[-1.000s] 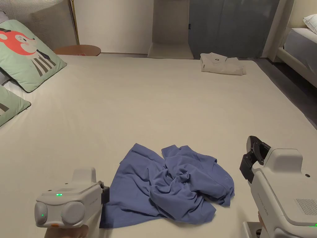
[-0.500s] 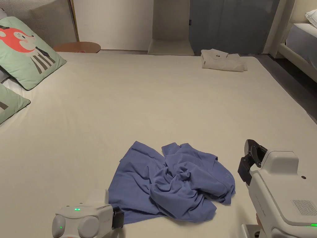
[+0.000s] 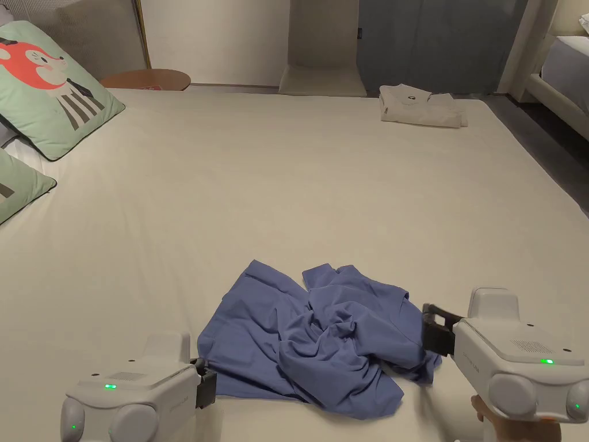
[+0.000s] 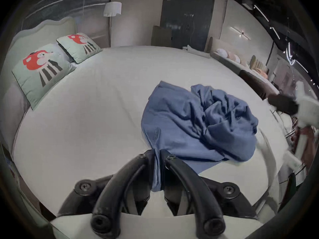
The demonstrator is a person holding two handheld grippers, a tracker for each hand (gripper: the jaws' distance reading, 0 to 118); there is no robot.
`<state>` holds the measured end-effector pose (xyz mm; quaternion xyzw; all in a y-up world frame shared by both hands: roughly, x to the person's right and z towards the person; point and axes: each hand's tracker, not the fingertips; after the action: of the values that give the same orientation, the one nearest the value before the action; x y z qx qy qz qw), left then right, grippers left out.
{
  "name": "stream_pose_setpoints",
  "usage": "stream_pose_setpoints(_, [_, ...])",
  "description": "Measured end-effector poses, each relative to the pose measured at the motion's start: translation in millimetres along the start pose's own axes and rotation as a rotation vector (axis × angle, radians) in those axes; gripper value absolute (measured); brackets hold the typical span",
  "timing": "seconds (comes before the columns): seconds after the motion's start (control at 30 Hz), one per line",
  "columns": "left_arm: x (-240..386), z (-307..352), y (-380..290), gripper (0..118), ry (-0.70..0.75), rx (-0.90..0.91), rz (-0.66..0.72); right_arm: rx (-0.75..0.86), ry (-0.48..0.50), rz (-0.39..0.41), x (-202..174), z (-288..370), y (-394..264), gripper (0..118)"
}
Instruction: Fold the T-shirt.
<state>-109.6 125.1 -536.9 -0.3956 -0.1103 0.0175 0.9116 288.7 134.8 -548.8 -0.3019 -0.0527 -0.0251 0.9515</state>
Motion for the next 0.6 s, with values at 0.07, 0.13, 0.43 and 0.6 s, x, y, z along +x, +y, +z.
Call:
stream_pose_setpoints(0.07, [-3,1,5,5,-0.003,0.007,0.013,-0.083,0.025,-0.028,3,-27,-4,104])
stream_pose_setpoints(0.13, [-8,3,7,5,-0.014,0.011,0.039,-0.164,0.048,-0.025,4,-48,-7,104])
stream_pose_setpoints(0.43, [-19,-3,27,4,-0.021,0.042,0.084,-0.247,0.129,0.012,-12,-75,-14,6])
stream_pose_setpoints(0.6, [-16,-1,35,3,-0.044,0.062,0.072,-0.126,0.124,0.064,-13,-48,8,6])
